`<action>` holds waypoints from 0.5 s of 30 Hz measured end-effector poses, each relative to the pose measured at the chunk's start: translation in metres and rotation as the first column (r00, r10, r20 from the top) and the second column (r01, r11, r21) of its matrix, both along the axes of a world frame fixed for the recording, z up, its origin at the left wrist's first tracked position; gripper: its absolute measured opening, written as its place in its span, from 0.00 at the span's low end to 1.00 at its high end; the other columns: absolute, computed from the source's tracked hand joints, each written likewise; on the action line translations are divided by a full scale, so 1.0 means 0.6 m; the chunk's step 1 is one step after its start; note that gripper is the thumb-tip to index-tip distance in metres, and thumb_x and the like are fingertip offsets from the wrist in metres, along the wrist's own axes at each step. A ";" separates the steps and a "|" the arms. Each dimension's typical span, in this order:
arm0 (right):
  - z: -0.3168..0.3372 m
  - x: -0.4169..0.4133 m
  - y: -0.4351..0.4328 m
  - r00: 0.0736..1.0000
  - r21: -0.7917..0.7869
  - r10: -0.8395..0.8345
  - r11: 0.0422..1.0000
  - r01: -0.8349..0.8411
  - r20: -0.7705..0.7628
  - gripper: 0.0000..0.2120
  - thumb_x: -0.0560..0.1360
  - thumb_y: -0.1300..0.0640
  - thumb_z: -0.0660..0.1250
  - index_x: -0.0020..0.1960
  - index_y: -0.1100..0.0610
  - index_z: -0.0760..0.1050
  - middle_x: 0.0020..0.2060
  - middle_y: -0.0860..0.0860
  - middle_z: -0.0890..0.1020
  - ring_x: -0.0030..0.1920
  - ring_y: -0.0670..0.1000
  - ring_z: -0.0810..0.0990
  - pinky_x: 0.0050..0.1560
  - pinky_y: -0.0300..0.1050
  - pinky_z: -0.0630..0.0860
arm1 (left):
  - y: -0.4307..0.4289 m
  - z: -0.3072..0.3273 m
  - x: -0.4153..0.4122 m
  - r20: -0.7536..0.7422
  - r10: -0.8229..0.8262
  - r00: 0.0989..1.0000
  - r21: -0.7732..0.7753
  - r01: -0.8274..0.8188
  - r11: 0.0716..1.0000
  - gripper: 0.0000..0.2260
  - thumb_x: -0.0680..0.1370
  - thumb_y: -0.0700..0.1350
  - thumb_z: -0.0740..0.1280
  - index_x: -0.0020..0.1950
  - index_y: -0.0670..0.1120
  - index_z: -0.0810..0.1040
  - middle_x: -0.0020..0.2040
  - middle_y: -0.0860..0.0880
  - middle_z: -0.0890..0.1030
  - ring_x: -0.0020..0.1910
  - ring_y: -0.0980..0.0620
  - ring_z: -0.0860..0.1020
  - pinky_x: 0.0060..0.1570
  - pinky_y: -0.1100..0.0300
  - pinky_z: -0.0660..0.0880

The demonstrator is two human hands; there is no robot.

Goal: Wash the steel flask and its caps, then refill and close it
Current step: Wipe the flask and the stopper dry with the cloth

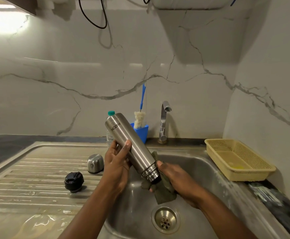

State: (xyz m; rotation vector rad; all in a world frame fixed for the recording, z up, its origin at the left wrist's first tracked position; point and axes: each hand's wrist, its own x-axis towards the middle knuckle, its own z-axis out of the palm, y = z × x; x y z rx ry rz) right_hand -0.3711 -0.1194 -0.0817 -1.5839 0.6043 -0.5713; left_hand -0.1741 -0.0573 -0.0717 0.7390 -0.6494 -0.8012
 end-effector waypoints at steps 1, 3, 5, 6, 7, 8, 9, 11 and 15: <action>0.000 0.000 0.002 1.000 -0.027 -0.011 1.000 0.010 -0.012 0.21 0.87 0.45 0.55 0.64 0.59 0.78 0.50 0.59 0.88 0.52 0.59 0.87 0.55 0.51 0.83 | -0.001 0.000 0.001 0.020 0.022 1.000 -0.004 -0.022 1.000 0.23 0.78 0.43 0.71 0.73 0.46 0.74 0.66 0.40 0.82 0.63 0.44 0.83 0.59 0.45 0.83; 0.000 0.004 0.007 0.998 -0.120 -0.058 0.991 0.055 -0.021 0.18 0.86 0.45 0.57 0.60 0.55 0.80 0.46 0.51 0.88 0.47 0.50 0.87 0.48 0.42 0.81 | -0.001 0.000 -0.002 0.038 0.062 0.997 -0.014 -0.062 0.998 0.25 0.77 0.43 0.72 0.74 0.45 0.73 0.66 0.41 0.82 0.63 0.45 0.83 0.59 0.45 0.83; -0.002 0.012 0.013 0.991 -0.276 -0.130 0.953 0.126 0.001 0.13 0.85 0.47 0.59 0.60 0.49 0.80 0.45 0.44 0.87 0.46 0.43 0.85 0.46 0.37 0.80 | -0.003 -0.002 -0.011 0.011 0.106 0.994 -0.011 -0.106 0.994 0.25 0.77 0.43 0.72 0.74 0.44 0.73 0.65 0.41 0.82 0.62 0.45 0.84 0.58 0.47 0.83; -0.002 0.016 0.017 0.990 -0.357 -0.142 0.924 0.136 0.010 0.12 0.85 0.48 0.60 0.65 0.45 0.78 0.51 0.41 0.86 0.52 0.41 0.84 0.51 0.37 0.80 | -0.004 -0.004 -0.015 -0.015 0.124 0.992 0.002 -0.124 0.992 0.24 0.78 0.42 0.73 0.73 0.44 0.73 0.65 0.41 0.82 0.62 0.43 0.84 0.57 0.47 0.84; -0.005 0.020 0.019 0.989 -0.438 -0.144 0.889 0.133 0.008 0.16 0.86 0.49 0.61 0.72 0.41 0.73 0.59 0.38 0.83 0.59 0.38 0.81 0.59 0.37 0.79 | -0.005 -0.005 -0.018 -0.048 0.140 0.989 0.018 -0.139 0.990 0.23 0.79 0.41 0.72 0.73 0.44 0.73 0.65 0.40 0.82 0.63 0.42 0.83 0.56 0.48 0.84; -0.008 0.024 0.022 0.988 -0.503 -0.153 0.855 0.131 -0.003 0.21 0.85 0.48 0.62 0.77 0.39 0.67 0.66 0.36 0.78 0.65 0.35 0.76 0.65 0.38 0.76 | -0.005 -0.006 -0.018 -0.092 0.150 0.984 0.032 -0.148 0.989 0.21 0.80 0.41 0.72 0.72 0.44 0.73 0.65 0.39 0.82 0.64 0.40 0.83 0.54 0.49 0.85; -0.009 0.028 0.024 0.987 -0.544 -0.163 0.829 0.131 -0.010 0.25 0.85 0.47 0.63 0.80 0.39 0.62 0.70 0.36 0.75 0.69 0.34 0.73 0.69 0.39 0.74 | -0.005 -0.005 -0.016 -0.144 0.156 0.977 0.043 -0.151 0.988 0.20 0.81 0.40 0.71 0.71 0.43 0.73 0.65 0.38 0.82 0.64 0.39 0.83 0.51 0.51 0.86; -0.012 0.033 0.024 0.987 -0.529 -0.158 0.834 0.155 0.040 0.26 0.84 0.46 0.64 0.81 0.40 0.63 0.71 0.36 0.75 0.70 0.36 0.73 0.71 0.44 0.73 | -0.004 -0.001 -0.009 -0.224 0.149 0.963 0.046 -0.143 0.989 0.19 0.81 0.41 0.71 0.71 0.42 0.73 0.66 0.37 0.82 0.64 0.39 0.82 0.45 0.52 0.86; 0.003 0.030 0.029 0.967 0.042 -0.156 0.988 0.151 0.199 0.19 0.84 0.45 0.61 0.70 0.52 0.78 0.56 0.54 0.87 0.56 0.52 0.86 0.61 0.53 0.82 | -0.004 0.007 -0.013 -0.144 0.096 0.985 0.001 -0.097 0.995 0.19 0.80 0.42 0.71 0.71 0.41 0.74 0.68 0.35 0.80 0.62 0.42 0.83 0.54 0.46 0.84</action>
